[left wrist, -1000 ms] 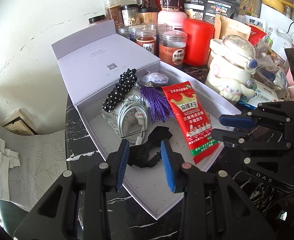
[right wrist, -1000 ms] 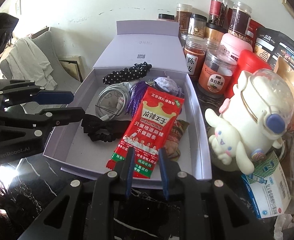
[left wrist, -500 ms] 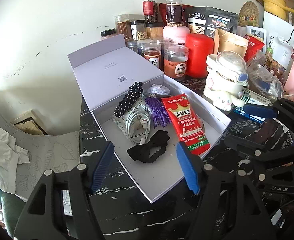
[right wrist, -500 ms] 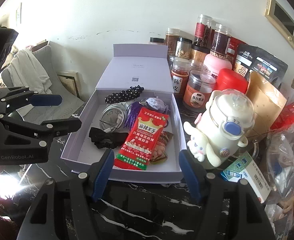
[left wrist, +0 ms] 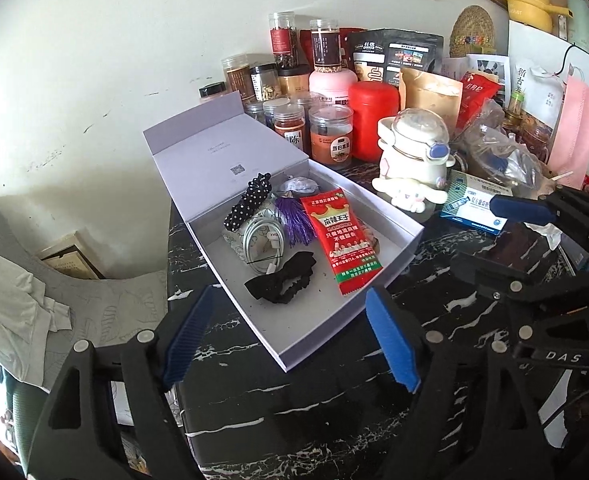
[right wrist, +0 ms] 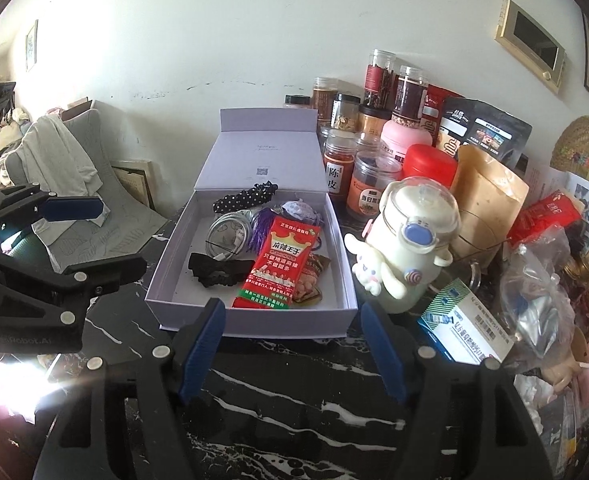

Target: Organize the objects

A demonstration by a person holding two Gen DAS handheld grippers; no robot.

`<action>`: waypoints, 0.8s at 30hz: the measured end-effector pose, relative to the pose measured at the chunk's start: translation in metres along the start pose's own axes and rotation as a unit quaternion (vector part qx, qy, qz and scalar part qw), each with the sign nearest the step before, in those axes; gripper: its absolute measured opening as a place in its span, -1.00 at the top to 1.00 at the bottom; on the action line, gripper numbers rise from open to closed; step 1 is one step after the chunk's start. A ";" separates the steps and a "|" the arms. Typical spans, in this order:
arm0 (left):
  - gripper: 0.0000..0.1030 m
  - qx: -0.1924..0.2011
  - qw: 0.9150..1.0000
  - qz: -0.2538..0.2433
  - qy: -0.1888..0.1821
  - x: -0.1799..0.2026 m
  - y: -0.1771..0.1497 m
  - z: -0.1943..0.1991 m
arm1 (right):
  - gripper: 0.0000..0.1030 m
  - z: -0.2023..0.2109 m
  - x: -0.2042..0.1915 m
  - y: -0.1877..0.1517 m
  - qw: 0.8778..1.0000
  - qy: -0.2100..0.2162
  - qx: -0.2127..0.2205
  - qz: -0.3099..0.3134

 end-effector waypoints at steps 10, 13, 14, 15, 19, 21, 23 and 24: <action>-0.56 -0.004 1.000 -0.006 -0.013 0.014 -0.035 0.033 | -0.40 0.036 -0.016 -0.024 1.000 -0.012 -0.004 -0.002; -0.59 -0.004 1.000 -0.006 -0.016 0.016 -0.045 0.043 | -0.40 0.045 -0.022 -0.032 1.000 -0.014 -0.005 -0.002; -0.61 -0.005 1.000 -0.006 -0.015 0.016 -0.049 0.045 | -0.40 0.048 -0.024 -0.035 1.000 -0.015 -0.005 -0.003; -0.63 -0.005 1.000 -0.006 -0.013 0.016 -0.052 0.048 | -0.40 0.051 -0.025 -0.039 1.000 -0.016 -0.005 -0.004; -0.65 -0.004 1.000 -0.006 -0.009 0.017 -0.065 0.057 | -0.40 0.058 -0.027 -0.052 1.000 -0.023 -0.013 -0.016; -0.65 -0.003 1.000 -0.006 -0.014 0.018 -0.072 0.060 | -0.40 0.061 -0.029 -0.059 0.999 -0.025 -0.015 -0.020; -0.65 -0.005 1.000 -0.004 -0.019 0.019 -0.078 0.063 | -0.40 0.063 -0.030 -0.066 0.999 -0.025 -0.017 -0.027; -0.65 -0.007 1.000 -0.004 -0.021 0.019 -0.081 0.063 | -0.40 0.063 -0.030 -0.069 0.999 -0.026 -0.018 -0.029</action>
Point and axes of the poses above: each gripper's, at about its wrist camera, not at the fingertips, and z roughly against the way its jaws point, x to its right, y to its top, the point moved 6 cm from there along -z, roughly the way its jaws point, and after that the axes turned 13 degrees about z, right-handed, at the moved point
